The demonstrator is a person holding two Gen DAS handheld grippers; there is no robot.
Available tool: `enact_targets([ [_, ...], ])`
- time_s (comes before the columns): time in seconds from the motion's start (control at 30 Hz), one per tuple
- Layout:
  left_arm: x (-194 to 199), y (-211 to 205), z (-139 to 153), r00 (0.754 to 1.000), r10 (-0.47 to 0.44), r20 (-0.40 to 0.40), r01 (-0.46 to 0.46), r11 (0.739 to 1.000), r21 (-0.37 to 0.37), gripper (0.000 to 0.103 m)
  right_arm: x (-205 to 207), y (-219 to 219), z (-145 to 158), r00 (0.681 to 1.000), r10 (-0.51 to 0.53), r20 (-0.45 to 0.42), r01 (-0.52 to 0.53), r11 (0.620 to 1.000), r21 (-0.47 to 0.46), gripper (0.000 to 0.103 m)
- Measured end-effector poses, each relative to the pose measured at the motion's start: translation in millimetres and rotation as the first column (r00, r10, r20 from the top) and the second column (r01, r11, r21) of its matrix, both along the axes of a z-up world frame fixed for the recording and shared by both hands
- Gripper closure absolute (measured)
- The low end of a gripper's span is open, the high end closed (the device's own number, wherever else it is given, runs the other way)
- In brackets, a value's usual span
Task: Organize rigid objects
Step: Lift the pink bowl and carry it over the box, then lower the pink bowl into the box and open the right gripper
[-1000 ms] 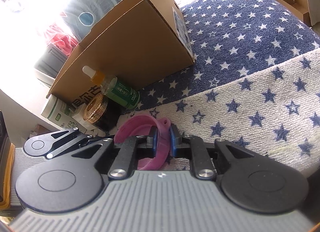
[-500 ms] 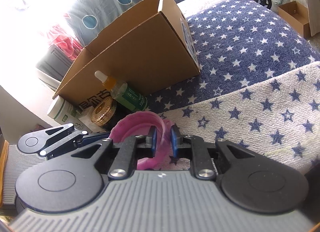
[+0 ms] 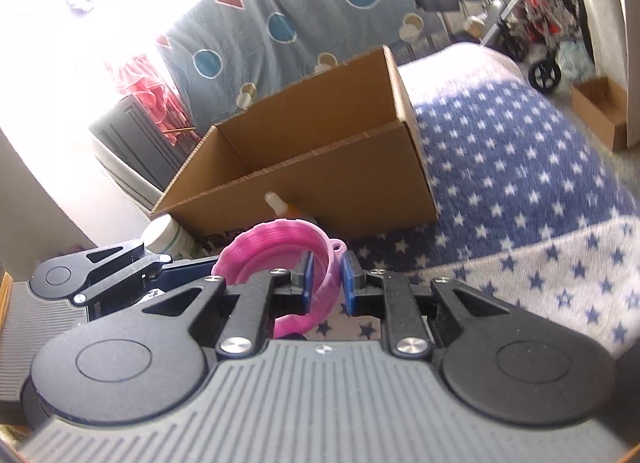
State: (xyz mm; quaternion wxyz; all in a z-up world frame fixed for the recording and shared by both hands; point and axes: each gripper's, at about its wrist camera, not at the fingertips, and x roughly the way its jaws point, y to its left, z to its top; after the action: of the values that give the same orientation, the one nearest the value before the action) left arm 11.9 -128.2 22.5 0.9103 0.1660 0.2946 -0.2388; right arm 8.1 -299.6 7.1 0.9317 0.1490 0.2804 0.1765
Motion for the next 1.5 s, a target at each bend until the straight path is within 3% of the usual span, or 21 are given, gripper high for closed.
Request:
enact_targets([
  [0.23, -1.0, 25.7, 37.9, 0.988, 0.086, 0.128, -0.083, 0.996, -0.033, 0.033, 10.0, 25.8, 53.1, 0.989, 0.095, 0.115, -0.089, 0.994, -0.060, 0.087],
  [0.37, 20.0, 44.0, 57.0, 0.979, 0.153, 0.138, -0.150, 0.988, -0.034, 0.033, 31.4, 50.7, 86.6, 0.971, 0.183, 0.154, -0.164, 0.978, -0.126, 0.087],
  [0.47, 48.9, 59.1, 65.1, 0.975, 0.196, 0.104, -0.195, 0.981, -0.022, 0.033, 61.2, 71.5, 107.0, 0.958, 0.249, 0.140, -0.224, 0.959, -0.172, 0.087],
  [0.63, 118.3, 85.9, 58.9, 0.965, 0.250, -0.078, -0.251, 0.968, -0.003, 0.033, 141.2, 105.1, 121.4, 0.941, 0.339, -0.006, -0.334, 0.923, -0.192, 0.087],
  [0.87, 195.0, 105.7, 23.1, 0.925, 0.272, -0.265, -0.265, 0.962, 0.061, 0.033, 258.0, 136.6, 92.9, 0.871, 0.367, -0.327, -0.423, 0.899, -0.116, 0.088],
  [1.0, 227.7, 115.1, 2.8, 0.890, 0.290, -0.351, -0.278, 0.957, 0.084, 0.033, 298.3, 147.4, 63.7, 0.834, 0.341, -0.434, -0.419, 0.903, -0.097, 0.088],
  [1.2, 270.2, 116.2, -12.3, 0.851, 0.355, -0.388, -0.316, 0.935, 0.162, 0.033, 343.2, 156.7, 27.0, 0.804, 0.319, -0.501, -0.403, 0.913, -0.066, 0.089],
  [1.37, 293.4, 114.5, -28.3, 0.828, 0.406, -0.387, -0.332, 0.911, 0.245, 0.033, 372.5, 169.4, 13.5, 0.811, 0.300, -0.502, -0.398, 0.912, -0.097, 0.089],
  [1.5, 303.1, 115.9, -38.2, 0.808, 0.428, -0.406, -0.343, 0.901, 0.267, 0.035, 383.6, 177.4, 4.2, 0.817, 0.288, -0.499, -0.397, 0.909, -0.126, 0.089],
])
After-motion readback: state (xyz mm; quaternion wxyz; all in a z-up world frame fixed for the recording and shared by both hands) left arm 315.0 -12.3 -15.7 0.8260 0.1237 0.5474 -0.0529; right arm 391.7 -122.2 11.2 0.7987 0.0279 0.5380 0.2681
